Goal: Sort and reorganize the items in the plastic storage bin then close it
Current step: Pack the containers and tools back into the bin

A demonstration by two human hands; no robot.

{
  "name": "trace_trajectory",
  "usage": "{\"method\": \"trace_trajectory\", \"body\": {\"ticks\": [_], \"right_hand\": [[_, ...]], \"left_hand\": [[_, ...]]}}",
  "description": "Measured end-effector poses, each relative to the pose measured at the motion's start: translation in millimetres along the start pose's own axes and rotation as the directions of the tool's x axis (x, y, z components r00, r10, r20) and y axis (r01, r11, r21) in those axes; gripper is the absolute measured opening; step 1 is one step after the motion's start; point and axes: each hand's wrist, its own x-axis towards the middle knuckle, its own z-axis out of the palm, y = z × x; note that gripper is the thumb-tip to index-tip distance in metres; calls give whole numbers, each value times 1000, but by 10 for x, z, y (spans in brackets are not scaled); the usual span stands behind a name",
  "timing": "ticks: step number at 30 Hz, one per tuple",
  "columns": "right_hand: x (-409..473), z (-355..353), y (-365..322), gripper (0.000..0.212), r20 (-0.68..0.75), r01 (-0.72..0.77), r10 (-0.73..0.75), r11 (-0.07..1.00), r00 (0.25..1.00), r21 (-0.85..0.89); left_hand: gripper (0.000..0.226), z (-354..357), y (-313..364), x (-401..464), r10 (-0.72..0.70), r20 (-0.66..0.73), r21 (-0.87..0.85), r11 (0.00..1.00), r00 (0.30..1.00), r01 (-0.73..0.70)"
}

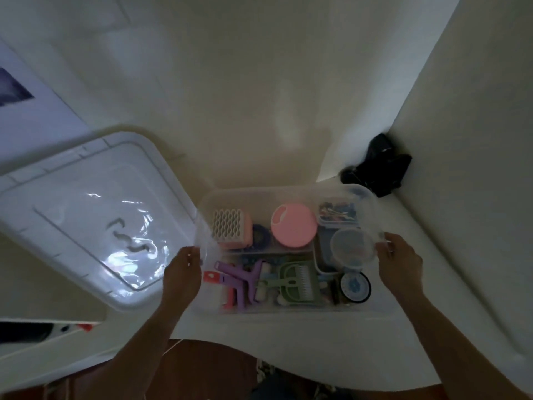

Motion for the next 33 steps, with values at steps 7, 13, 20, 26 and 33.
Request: {"method": "trace_trajectory", "body": {"ticks": [7,13,20,26,33], "right_hand": [[-293,-80,239,32,-88,-13,17,999,996,42],[-522,-283,516,30,-129,-119,125,992,984,52],[-495,-307,629,28,-153,-110,114,993,982,33],[-319,-247,565,33,-161,-91,103,993,982,82],[-76,-307,396,54,-106,-17,6,994,994,-104]], "left_hand": [[27,38,8,-140,100,13,20,995,995,-100],[21,164,55,-371,194,29,8,981,980,-195],[18,273,195,-397,167,11,-31,986,986,-166],[23,323,273,-199,224,7,-3,974,974,-224],[22,303,475,-45,356,60,249,899,933,-359]]}}
